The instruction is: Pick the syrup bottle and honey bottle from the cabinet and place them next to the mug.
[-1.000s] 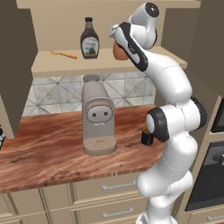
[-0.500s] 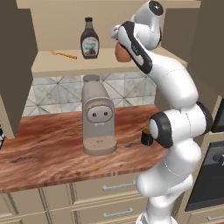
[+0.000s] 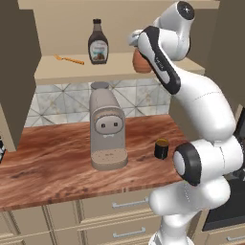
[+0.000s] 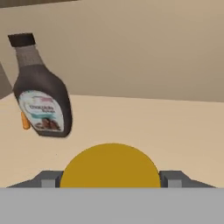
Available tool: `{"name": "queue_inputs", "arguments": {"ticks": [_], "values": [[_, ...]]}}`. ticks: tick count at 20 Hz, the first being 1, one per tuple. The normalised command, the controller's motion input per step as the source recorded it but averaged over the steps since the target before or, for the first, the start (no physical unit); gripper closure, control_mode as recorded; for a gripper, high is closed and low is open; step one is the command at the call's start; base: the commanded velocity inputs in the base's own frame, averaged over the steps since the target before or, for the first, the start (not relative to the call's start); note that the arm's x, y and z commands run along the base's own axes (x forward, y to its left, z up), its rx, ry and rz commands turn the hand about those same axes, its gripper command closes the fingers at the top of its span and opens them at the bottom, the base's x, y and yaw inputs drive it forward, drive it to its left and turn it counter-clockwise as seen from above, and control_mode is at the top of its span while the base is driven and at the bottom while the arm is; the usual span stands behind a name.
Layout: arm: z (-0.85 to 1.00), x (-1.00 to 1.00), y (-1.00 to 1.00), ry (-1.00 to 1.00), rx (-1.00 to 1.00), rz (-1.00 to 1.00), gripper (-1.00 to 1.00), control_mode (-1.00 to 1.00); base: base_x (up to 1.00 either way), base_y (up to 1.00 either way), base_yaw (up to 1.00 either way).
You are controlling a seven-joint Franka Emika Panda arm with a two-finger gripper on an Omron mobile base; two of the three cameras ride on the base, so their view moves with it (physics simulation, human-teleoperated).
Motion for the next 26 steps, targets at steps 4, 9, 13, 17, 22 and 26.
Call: {"name": "queue_inputs", "arguments": {"ticks": [4,9,13,17,22,26], "values": [[-0.18,-0.90,-0.04,-0.01,0.00,0.00,1.00,-1.00,0.00,0.00,0.00],[-0.37,-0.85,-0.01,0.00,0.00,0.00,1.00,-1.00,0.00,0.00,0.00],[-0.51,-0.74,0.00,0.00,0.00,0.00,1.00,-1.00,0.00,0.00,0.00],[-0.64,-0.60,-0.03,0.03,0.00,0.00,1.00,-1.00,0.00,0.00,0.00],[-0.75,-0.43,-0.05,0.06,0.00,0.00,1.00,-1.00,0.00,0.00,0.00],[-0.79,-0.08,-0.04,0.11,-0.02,0.00,1.00,-1.00,0.00,0.00,0.00]]}}
